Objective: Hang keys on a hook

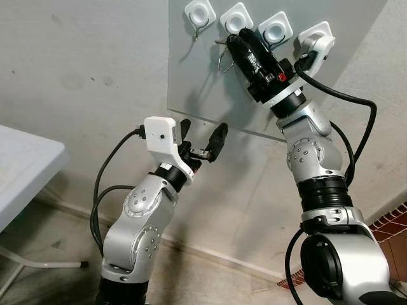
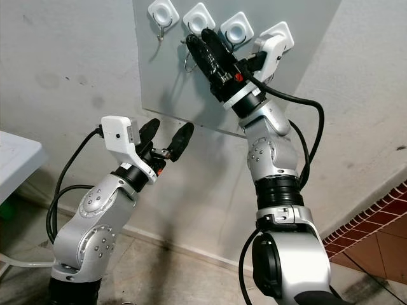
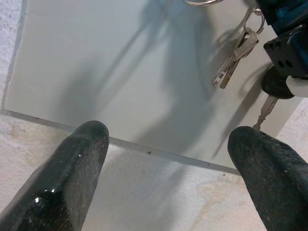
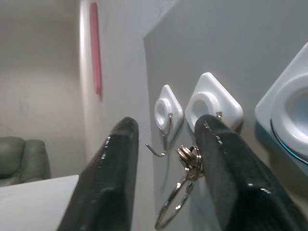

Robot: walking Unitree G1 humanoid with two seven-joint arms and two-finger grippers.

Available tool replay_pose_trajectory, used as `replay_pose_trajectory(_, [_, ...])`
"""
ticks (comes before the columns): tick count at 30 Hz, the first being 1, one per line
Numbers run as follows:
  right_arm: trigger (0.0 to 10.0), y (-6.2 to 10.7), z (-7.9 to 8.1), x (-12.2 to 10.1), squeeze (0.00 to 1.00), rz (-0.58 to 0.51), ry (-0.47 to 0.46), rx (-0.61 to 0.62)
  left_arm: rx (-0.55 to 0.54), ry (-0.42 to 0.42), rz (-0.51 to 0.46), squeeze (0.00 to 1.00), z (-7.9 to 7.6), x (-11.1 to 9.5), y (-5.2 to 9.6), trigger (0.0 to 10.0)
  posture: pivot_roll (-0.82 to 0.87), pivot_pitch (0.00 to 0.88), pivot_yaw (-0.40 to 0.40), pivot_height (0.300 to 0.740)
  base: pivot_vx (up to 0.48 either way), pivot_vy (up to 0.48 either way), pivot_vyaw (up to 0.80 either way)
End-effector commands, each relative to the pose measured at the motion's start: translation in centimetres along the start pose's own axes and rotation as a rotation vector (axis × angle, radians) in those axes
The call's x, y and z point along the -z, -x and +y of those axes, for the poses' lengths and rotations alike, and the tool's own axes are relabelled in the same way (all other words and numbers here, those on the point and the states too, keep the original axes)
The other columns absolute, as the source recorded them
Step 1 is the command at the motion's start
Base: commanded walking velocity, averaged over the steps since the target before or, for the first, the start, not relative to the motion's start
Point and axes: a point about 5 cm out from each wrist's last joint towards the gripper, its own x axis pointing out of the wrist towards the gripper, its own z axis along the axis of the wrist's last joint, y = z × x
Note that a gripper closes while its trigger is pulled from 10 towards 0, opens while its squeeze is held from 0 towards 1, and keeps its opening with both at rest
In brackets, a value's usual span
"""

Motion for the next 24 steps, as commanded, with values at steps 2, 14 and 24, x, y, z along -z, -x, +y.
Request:
replay_pose_trajectory(2, [10.0,-0.1,0.1,-1.1,1.0,-0.053,0.011,-0.015,0.018,-0.004,-0.005,0.0,-0.6,-0.3,-0.1,10.0,0.01,0.107,-0.095,0.714,0.0,0.0,0.0])
replay_pose_trajectory(14, [10.0,-0.1,0.6,-1.5,1.0,-0.072,-0.002,-0.053,0.021,-0.001,-0.004,0.0,-0.7,-0.2,-0.2,10.0,0.01,0.103,-0.095,0.714,0.0,0.0,0.0])
replay_pose_trajectory(24, [10.0,-0.3,1.7,-2.6,0.0,-0.14,-0.009,-0.095,0.022,0.0,-0.005,0.0,-0.7,-0.2,-0.3,10.0,0.01,0.091,-0.096,0.714,0.0,0.0,0.0])
